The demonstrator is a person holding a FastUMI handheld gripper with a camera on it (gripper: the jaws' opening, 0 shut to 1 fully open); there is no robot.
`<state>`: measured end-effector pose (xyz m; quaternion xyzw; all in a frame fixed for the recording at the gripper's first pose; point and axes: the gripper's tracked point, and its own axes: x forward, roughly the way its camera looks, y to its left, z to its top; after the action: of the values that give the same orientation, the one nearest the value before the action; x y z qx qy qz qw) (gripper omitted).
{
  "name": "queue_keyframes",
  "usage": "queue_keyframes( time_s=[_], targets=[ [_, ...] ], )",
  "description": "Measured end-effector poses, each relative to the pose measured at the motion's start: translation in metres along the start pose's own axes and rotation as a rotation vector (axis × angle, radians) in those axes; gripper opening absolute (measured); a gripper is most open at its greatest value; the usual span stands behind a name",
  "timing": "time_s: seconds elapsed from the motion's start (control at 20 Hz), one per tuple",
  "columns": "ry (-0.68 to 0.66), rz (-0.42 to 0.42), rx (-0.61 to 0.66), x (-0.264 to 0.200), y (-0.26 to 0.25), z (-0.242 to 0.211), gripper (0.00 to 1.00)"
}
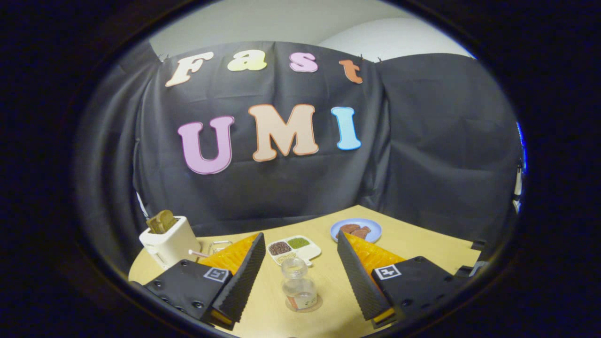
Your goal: Take the bottle from table, then pour the juice into the cup, finally place the bottle on the coaster
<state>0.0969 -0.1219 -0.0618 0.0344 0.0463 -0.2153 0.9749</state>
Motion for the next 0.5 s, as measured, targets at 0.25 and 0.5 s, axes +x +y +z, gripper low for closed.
queue_keyframes(
  time_s=[0.25, 0.5],
  targets=[
    [-0.053, 0.058, 0.021, -0.029, 0.001, 0.053, 0.96],
    [-0.079, 0.098, 0.062, -0.051, 0.001, 0.083, 0.96]
  ],
)
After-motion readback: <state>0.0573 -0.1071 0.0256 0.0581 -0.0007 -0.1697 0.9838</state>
